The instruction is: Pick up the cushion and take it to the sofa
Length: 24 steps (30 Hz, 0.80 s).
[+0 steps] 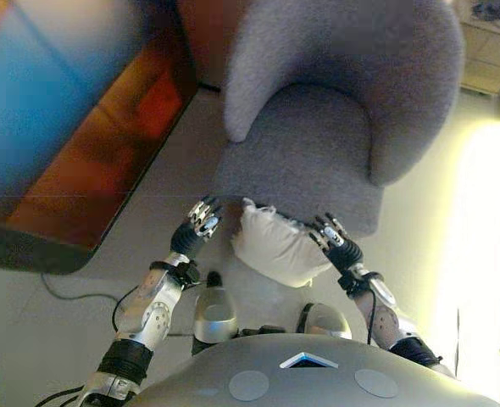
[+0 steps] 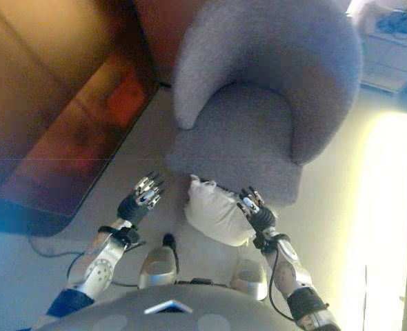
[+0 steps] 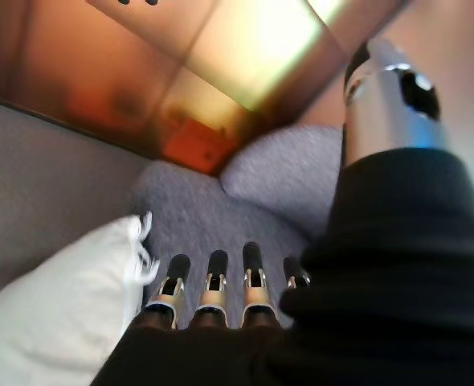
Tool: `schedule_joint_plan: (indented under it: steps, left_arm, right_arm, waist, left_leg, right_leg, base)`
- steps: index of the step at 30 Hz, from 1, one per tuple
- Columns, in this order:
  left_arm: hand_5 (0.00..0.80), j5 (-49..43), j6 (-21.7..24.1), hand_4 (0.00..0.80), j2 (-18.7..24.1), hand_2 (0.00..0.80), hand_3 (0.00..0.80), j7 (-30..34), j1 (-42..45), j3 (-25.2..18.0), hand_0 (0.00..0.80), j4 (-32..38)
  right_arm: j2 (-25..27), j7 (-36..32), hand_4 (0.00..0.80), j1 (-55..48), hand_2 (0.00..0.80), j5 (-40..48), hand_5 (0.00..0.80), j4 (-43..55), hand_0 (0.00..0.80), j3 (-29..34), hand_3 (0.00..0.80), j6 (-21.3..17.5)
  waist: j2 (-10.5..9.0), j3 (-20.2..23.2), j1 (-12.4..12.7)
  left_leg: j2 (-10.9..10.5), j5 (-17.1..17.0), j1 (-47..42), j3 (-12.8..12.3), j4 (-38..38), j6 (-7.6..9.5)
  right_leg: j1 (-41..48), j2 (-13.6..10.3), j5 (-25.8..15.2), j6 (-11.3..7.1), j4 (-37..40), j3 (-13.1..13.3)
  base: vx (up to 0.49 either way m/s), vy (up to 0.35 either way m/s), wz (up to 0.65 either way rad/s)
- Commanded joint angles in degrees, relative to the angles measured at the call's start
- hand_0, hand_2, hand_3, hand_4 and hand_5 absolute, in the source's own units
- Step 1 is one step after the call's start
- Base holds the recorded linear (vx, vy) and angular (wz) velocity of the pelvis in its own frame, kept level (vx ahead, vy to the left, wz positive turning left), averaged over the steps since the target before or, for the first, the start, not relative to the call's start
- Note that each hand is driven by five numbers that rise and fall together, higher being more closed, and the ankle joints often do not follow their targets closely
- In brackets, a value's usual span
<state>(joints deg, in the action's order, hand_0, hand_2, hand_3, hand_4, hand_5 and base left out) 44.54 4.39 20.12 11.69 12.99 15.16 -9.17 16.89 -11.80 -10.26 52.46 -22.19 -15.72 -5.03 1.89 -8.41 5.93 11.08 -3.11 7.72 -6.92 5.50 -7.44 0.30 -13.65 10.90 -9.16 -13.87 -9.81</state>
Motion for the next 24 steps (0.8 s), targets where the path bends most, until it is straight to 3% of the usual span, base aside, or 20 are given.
schedule_joint_plan:
  steps: [1,4,7,11,14,16,18,20,24]
  left_arm:
    - [0.000,0.06,4.31,0.000,1.28,0.000,0.000,0.56,-1.27,-2.67,0.000,3.91]
    - [0.000,-0.69,3.98,0.000,2.66,0.000,0.000,0.94,-0.55,-3.61,0.000,3.38]
    - [0.000,-1.01,3.15,0.000,3.36,0.000,0.000,0.17,-0.42,-4.28,0.000,2.97]
    - [0.000,-0.05,2.94,0.000,4.14,0.000,0.000,-0.63,-0.62,-5.16,0.000,3.59]
    - [0.000,0.23,4.08,0.000,4.45,0.000,0.000,-2.43,-3.59,-4.14,0.000,3.88]
    - [0.000,-1.20,3.59,0.000,4.60,0.000,0.000,-3.00,-5.01,-4.03,0.000,4.27]
    - [0.000,-2.15,3.04,0.000,3.95,0.000,0.000,-3.50,-4.37,-4.06,0.000,4.43]
    - [0.000,-2.20,1.92,0.000,3.65,0.000,0.000,-4.21,-3.07,-4.01,0.000,5.11]
    - [0.000,-4.44,1.30,0.000,2.63,0.000,0.000,-4.39,-2.00,-3.57,0.000,4.38]
  right_arm:
    - [-1.34,-1.16,0.000,-0.71,0.000,0.92,0.000,4.06,0.000,0.08,0.000,-1.20]
    - [-3.17,-1.71,0.000,-2.22,0.000,0.35,0.000,3.73,0.000,1.00,0.000,-2.18]
    - [-4.06,-1.04,0.000,-2.67,0.000,-0.54,0.000,4.29,0.000,0.61,0.000,-2.29]
    - [-3.76,-0.26,0.000,-2.03,0.000,-0.61,0.000,4.58,0.000,0.30,0.000,-2.93]
    - [-2.90,0.88,0.000,1.87,0.000,0.58,0.000,3.98,0.000,0.29,0.000,-3.81]
    - [-3.25,2.73,0.000,4.55,0.000,1.26,0.000,3.04,0.000,0.66,0.000,-3.72]
    - [-3.30,3.52,0.000,5.26,0.000,1.53,0.000,2.47,0.000,1.07,0.000,-3.05]
    - [-3.08,5.44,0.000,5.19,0.000,2.26,0.000,2.26,0.000,1.77,0.000,-2.90]
    - [-2.55,9.29,0.000,7.06,0.000,1.25,0.000,-0.69,0.000,3.02,0.000,-3.40]
  waist:
    - [-1.43,1.76,0.13]
    - [-2.24,3.02,0.90]
    - [-2.13,2.80,0.68]
    - [-2.16,0.83,-0.76]
    - [-3.29,-1.69,-3.06]
    - [-3.54,-2.46,-3.78]
    - [-3.73,-1.87,-3.29]
    - [-3.94,-0.99,-3.38]
    - [-3.91,0.32,-3.82]
  left_leg:
    - [-0.90,-1.74,6.24,0.33,5.11,0.84]
    - [-3.95,0.93,5.51,-0.34,5.73,4.17]
    - [-4.91,2.65,3.70,-1.35,6.04,5.39]
    - [-4.75,3.45,1.78,-2.10,6.16,3.79]
    - [-4.58,5.49,1.44,-1.29,7.09,2.11]
    - [-3.60,6.18,1.08,0.03,6.95,1.71]
    - [-2.38,5.64,0.23,0.05,6.47,1.06]
    - [-0.51,4.87,-0.38,0.70,6.46,-0.11]
    - [2.12,4.81,-2.40,1.27,6.97,-1.40]
  right_leg:
    - [9.88,-7.01,-6.89,-2.35,1.02,-4.83]
    - [8.98,-10.12,-13.13,-2.55,-7.44,-4.61]
    - [4.80,-11.77,-15.53,-1.72,-12.39,-5.03]
    - [-1.00,-9.68,-13.78,-0.79,-4.03,-6.22]
    - [-8.02,-9.12,-19.02,-2.51,5.19,-3.44]
    - [-9.53,-7.90,-19.52,-3.63,6.49,-0.48]
    - [-7.32,-7.20,-18.54,-4.07,7.84,-2.42]
    - [-5.87,-5.30,-16.61,-4.31,8.11,-2.63]
    - [-3.71,-2.88,-14.91,-3.12,8.71,-3.27]
  base:
    - [0.321,0.218,-0.38]
    - [0.317,0.238,-0.36]
    - [0.236,0.145,-0.25]
    - [0.109,-0.106,-0.36]
    - [-0.006,-0.280,-0.28]
    - [0.056,-0.289,0.39]
    - [0.093,-0.251,0.44]
    - [0.082,-0.191,-0.09]
    - [0.042,-0.090,-0.04]
